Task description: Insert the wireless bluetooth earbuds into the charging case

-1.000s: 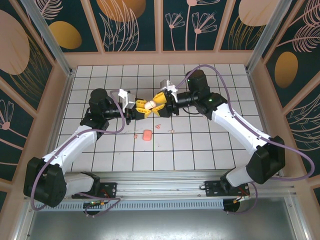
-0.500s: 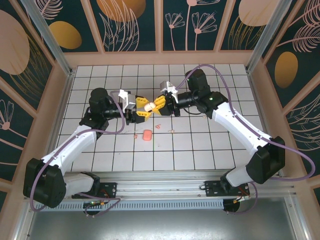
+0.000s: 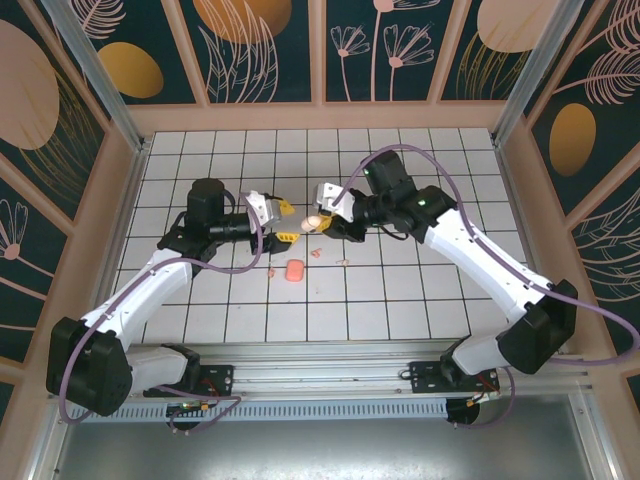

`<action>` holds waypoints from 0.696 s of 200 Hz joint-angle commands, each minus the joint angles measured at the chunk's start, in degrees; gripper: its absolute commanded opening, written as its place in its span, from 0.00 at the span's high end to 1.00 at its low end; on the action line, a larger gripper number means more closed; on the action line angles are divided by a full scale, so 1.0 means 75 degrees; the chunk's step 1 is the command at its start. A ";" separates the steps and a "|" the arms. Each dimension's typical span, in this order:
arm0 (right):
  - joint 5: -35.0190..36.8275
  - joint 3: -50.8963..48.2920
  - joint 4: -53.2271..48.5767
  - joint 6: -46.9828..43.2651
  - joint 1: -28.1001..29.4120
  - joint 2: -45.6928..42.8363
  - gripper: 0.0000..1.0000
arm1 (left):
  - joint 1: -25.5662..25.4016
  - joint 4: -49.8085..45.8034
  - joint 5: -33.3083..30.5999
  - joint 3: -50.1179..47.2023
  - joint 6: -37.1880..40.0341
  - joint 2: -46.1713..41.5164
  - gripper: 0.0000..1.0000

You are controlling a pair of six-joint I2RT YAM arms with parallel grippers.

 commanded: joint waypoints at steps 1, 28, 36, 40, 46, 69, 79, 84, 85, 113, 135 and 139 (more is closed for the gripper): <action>0.0588 0.0478 -0.0412 -0.0478 0.0274 0.0315 0.82 | -0.0018 -0.0413 0.0087 -0.0009 0.0532 0.0109 0.40; 0.0720 0.0745 -0.0443 -0.0578 0.0521 0.0616 0.82 | -0.0017 -0.0422 0.0321 -0.0043 0.0588 0.0132 0.40; 0.0713 0.0813 -0.0438 -0.0589 0.0566 0.0681 0.81 | -0.0017 -0.0426 0.0361 -0.0054 0.0601 0.0133 0.40; 0.0694 0.0838 -0.0428 -0.0594 0.0576 0.0711 0.81 | -0.0017 -0.0425 0.0380 -0.0055 0.0603 0.0142 0.40; 0.0671 0.0875 -0.0416 -0.0605 0.0599 0.0754 0.81 | -0.0016 -0.0440 0.0407 -0.0055 0.0602 0.0151 0.41; 0.0604 0.1010 -0.0379 -0.0648 0.0668 0.0853 0.81 | -0.0017 -0.0448 0.0457 -0.0073 0.0599 0.0203 0.50; 0.0593 0.1056 -0.0378 -0.0678 0.0694 0.0882 0.81 | -0.0017 -0.0448 0.0457 -0.0084 0.0602 0.0215 0.52; 0.0593 0.1086 -0.0379 -0.0684 0.0703 0.0891 0.81 | -0.0017 -0.0438 0.0451 -0.0089 0.0614 0.0215 0.52; 0.0593 0.1092 -0.0384 -0.0690 0.0711 0.0897 0.81 | -0.0017 -0.0437 0.0448 -0.0090 0.0614 0.0215 0.52; 0.0614 0.1185 -0.0380 -0.0707 0.0787 0.0940 0.81 | -0.0017 -0.0413 0.0399 -0.0110 0.0611 0.0205 0.52; 0.0752 0.1214 -0.0419 -0.0748 0.0844 0.0970 0.81 | -0.0027 -0.0420 0.0461 -0.0087 0.0603 0.0215 0.59; 0.0793 0.1223 -0.0430 -0.0773 0.0851 0.0962 0.81 | -0.0023 -0.0425 0.0471 -0.0073 0.0592 0.0215 0.60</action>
